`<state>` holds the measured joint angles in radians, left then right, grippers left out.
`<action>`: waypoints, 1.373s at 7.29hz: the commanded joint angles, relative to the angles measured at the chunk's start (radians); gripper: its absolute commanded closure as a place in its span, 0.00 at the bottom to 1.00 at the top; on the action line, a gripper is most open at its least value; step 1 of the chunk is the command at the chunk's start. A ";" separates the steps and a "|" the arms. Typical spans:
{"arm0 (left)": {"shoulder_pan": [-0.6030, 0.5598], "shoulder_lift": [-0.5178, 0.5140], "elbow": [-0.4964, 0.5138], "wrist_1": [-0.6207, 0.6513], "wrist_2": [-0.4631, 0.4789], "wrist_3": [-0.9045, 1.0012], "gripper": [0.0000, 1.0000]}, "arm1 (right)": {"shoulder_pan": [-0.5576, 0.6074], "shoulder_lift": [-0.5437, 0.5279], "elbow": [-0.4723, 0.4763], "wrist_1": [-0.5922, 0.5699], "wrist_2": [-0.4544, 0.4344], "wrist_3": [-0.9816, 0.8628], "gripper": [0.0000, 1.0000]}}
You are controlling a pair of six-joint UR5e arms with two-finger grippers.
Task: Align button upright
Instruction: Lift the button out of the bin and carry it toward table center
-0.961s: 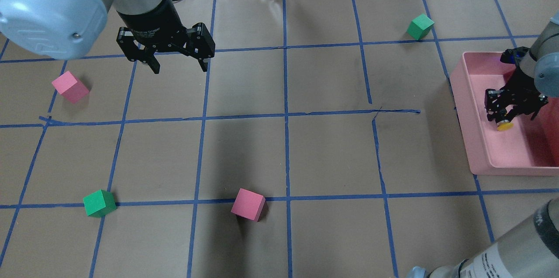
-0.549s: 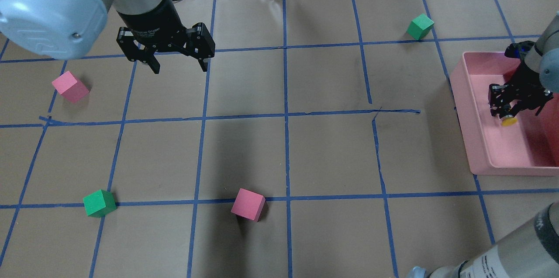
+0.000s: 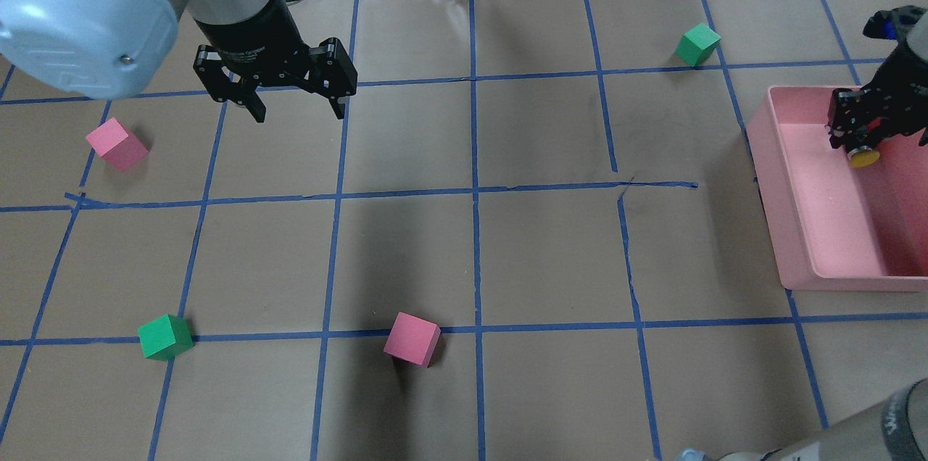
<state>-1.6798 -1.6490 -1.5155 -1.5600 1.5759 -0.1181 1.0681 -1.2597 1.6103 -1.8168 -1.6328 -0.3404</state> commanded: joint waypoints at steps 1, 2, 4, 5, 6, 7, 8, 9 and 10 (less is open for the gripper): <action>0.000 0.000 0.001 0.000 0.000 0.000 0.00 | 0.160 -0.006 -0.108 0.099 -0.007 0.041 1.00; 0.000 0.000 0.001 0.000 0.000 0.000 0.00 | 0.246 -0.004 -0.107 0.085 0.004 0.170 1.00; -0.001 0.000 0.001 0.000 0.001 0.002 0.00 | 0.434 0.038 -0.107 -0.003 0.008 0.408 1.00; 0.000 0.000 0.001 0.000 0.001 0.002 0.00 | 0.543 0.074 -0.109 -0.074 0.008 0.539 1.00; 0.000 0.000 0.001 0.000 0.001 0.002 0.00 | 0.634 0.106 -0.116 -0.131 -0.005 0.675 1.00; 0.000 0.000 0.000 0.000 0.001 0.002 0.00 | 0.688 0.138 -0.119 -0.157 -0.004 0.752 1.00; 0.000 0.000 0.000 0.000 0.001 0.002 0.00 | 0.740 0.182 -0.119 -0.215 -0.004 0.812 1.00; 0.000 0.000 0.001 0.000 0.001 0.002 0.00 | 0.792 0.239 -0.124 -0.267 0.007 0.884 1.00; 0.000 0.000 0.000 0.000 0.001 0.002 0.00 | 0.829 0.290 -0.151 -0.306 0.008 0.932 1.00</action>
<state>-1.6798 -1.6490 -1.5149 -1.5601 1.5769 -0.1166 1.8373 -1.0389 1.4824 -2.0629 -1.6296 0.5131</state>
